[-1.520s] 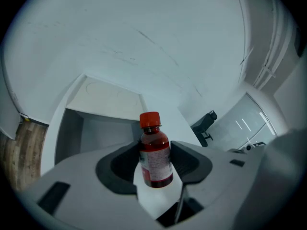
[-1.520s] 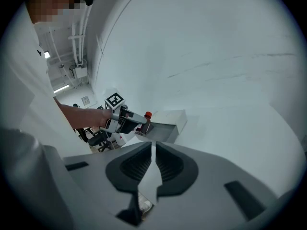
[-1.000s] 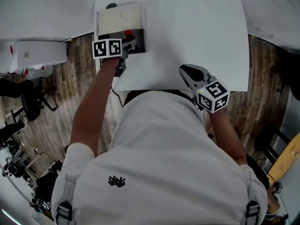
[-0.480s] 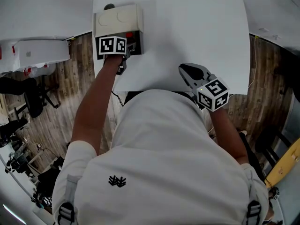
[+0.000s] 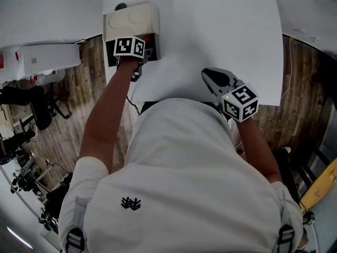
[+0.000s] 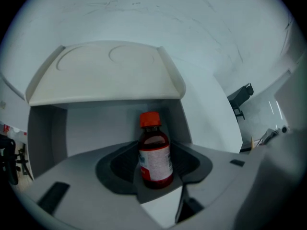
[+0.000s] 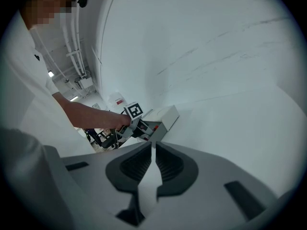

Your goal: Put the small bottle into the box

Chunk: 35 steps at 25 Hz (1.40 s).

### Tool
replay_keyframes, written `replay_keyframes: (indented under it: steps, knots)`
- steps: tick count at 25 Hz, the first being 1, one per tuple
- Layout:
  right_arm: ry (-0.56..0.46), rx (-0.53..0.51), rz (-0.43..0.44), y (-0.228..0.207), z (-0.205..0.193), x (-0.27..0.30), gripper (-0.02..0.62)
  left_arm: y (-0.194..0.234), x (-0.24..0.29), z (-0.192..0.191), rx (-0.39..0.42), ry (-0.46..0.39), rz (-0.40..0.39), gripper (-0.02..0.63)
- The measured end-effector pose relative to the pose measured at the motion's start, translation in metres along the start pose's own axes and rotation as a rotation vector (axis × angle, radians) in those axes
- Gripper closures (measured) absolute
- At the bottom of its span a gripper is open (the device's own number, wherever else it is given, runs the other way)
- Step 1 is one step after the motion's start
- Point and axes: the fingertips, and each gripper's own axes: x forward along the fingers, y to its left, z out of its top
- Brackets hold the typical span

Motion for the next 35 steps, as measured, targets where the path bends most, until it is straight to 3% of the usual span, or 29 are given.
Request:
replay_keyframes:
  steps: [14,22,35]
  knots:
    - [0.003,0.017,0.005,-0.002,0.001,0.003,0.565,-0.001,0.000,-0.003,-0.043,0.037,-0.017,0.379]
    - [0.005,0.008,0.014,0.006,0.004,0.008,0.565,-0.007,-0.002,0.000,-0.039,0.002,-0.027,0.334]
    - [0.009,-0.027,-0.013,0.034,0.008,0.019,0.565,-0.003,-0.021,0.004,-0.031,-0.094,-0.118,0.331]
